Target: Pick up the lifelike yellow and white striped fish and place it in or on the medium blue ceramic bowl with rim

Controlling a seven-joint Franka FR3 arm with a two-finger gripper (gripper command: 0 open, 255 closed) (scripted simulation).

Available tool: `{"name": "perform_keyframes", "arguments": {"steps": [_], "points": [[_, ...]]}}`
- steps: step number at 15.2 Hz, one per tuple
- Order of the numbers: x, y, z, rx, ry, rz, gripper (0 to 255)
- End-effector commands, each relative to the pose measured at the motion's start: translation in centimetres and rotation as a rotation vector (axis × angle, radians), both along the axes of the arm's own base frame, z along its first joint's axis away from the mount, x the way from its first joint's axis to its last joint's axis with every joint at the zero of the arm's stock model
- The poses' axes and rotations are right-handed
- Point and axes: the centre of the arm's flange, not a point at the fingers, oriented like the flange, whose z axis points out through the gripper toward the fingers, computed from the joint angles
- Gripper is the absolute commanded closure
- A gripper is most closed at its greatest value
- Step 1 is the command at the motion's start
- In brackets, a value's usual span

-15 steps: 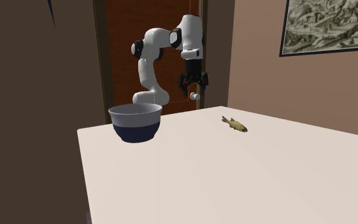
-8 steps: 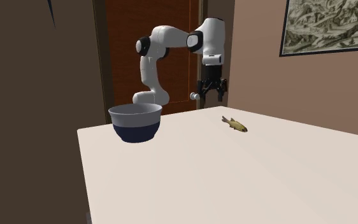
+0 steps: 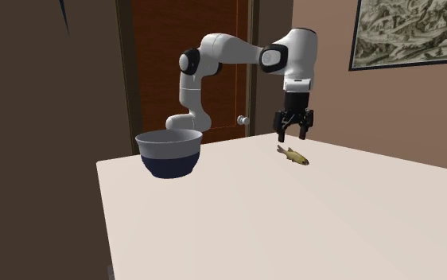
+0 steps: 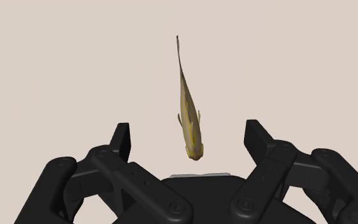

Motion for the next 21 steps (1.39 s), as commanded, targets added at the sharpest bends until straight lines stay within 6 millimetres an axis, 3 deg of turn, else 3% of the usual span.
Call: {"name": "perform_keyframes", "arguments": {"steps": [1,8,15,16,21], "points": [[0.8,0.7,-1.1,-0.002,0.004,-0.004,0],[0.6,0.7,-4.6,-0.002,0.004,-0.004,0],[0.6,0.7,-4.6,-0.002,0.004,-0.004,0],[0.6,0.7,-4.6,-0.002,0.004,-0.004,255],[0.6,0.7,-4.6,-0.002,0.004,-0.004,255]]}}
